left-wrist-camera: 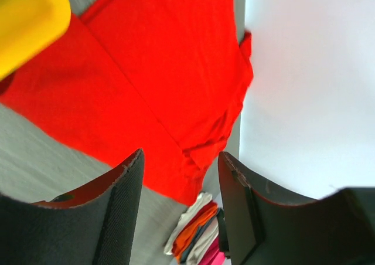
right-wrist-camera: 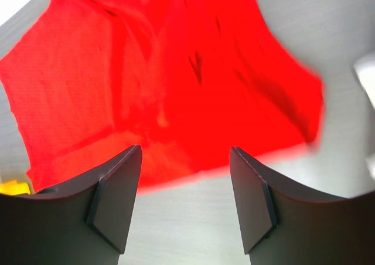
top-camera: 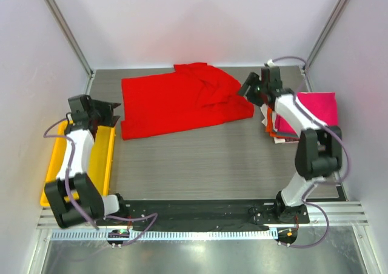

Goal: Fold and stack the t-shirts
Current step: Fold the tshirt

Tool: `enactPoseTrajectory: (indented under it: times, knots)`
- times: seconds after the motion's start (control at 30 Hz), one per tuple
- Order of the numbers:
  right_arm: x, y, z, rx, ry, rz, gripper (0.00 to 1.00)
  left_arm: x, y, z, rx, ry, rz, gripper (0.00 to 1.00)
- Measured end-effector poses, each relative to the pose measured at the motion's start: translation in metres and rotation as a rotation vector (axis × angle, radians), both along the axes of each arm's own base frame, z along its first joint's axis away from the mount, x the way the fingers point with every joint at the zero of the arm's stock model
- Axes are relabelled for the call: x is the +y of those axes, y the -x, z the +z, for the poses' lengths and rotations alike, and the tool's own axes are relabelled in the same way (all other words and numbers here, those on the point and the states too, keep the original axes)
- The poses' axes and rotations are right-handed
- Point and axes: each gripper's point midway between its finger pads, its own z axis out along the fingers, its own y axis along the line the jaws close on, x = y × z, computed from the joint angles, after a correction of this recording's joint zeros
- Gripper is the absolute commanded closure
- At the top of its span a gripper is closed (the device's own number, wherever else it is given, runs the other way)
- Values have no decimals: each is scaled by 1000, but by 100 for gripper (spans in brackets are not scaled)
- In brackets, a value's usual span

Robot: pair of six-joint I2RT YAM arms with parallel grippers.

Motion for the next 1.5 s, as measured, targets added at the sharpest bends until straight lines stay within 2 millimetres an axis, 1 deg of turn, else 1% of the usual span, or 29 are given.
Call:
enactPoseTrajectory:
  times: [0.07, 0.1, 0.13, 0.2, 0.3, 0.37, 0.4, 0.47, 0.53, 0.63, 0.7, 0.8, 0.87, 0.93, 1.07, 1.17, 1.2, 1.27, 1.4, 1.47, 1.5]
  knots:
    - [-5, 34, -1, -23, -21, -47, 35, -11, 18, 5, -26, -19, -13, 47]
    - [-8, 45, -3, -41, -30, -73, 36, -17, 27, 4, -35, -28, -17, 47]
    - [-10, 56, -7, -57, -33, -103, 36, -21, 37, -2, -33, -38, -12, 47]
    - [-13, 75, -22, -53, -35, -153, 38, -29, 57, -18, -13, -36, -2, 47]
    - [-9, 91, -50, -26, -24, -206, 40, -38, 80, -49, 33, -28, 20, 47]
    - [-5, 97, -64, -11, -13, -238, 41, -38, 91, -69, 75, -28, 46, 47]
    - [-4, 97, -70, -7, -10, -259, 43, -38, 94, -77, 94, -26, 58, 47]
    - [0, 91, -76, -13, -17, -300, 45, -38, 95, -87, 117, -29, 73, 48]
    - [1, 84, -87, -8, -22, -351, 45, -37, 92, -92, 126, -29, 83, 49]
    - [-3, 75, -110, 23, -18, -427, 45, -38, 86, -100, 141, -30, 83, 49]
    - [-7, 70, -121, 29, -11, -474, 45, -38, 84, -105, 151, -34, 86, 49]
    - [-11, 59, -118, 1, -15, -522, 46, -36, 81, -108, 155, -42, 93, 50]
    - [-15, 56, -118, -9, -7, -549, 50, -35, 80, -109, 153, -46, 96, 51]
    - [-20, 51, -120, -20, 9, -576, 56, -34, 78, -111, 154, -48, 99, 51]
    - [-27, 46, -121, -37, 42, -612, 61, -33, 75, -116, 166, -50, 103, 52]
    - [-33, 38, -119, -50, 64, -631, 74, -33, 75, -120, 175, -50, 102, 52]
    - [-34, 35, -118, -55, 71, -633, 86, -33, 75, -120, 176, -51, 103, 53]
    - [-38, 30, -116, -66, 88, -636, 98, -31, 74, -121, 175, -58, 110, 53]
    - [-46, 30, -111, -80, 128, -656, 99, -29, 73, -122, 177, -70, 116, 53]
    - [-48, 39, -108, -85, 143, -656, 99, -28, 74, -124, 182, -72, 117, 54]
    - [-50, 49, -106, -85, 153, -656, 99, -28, 74, -125, 185, -73, 116, 54]
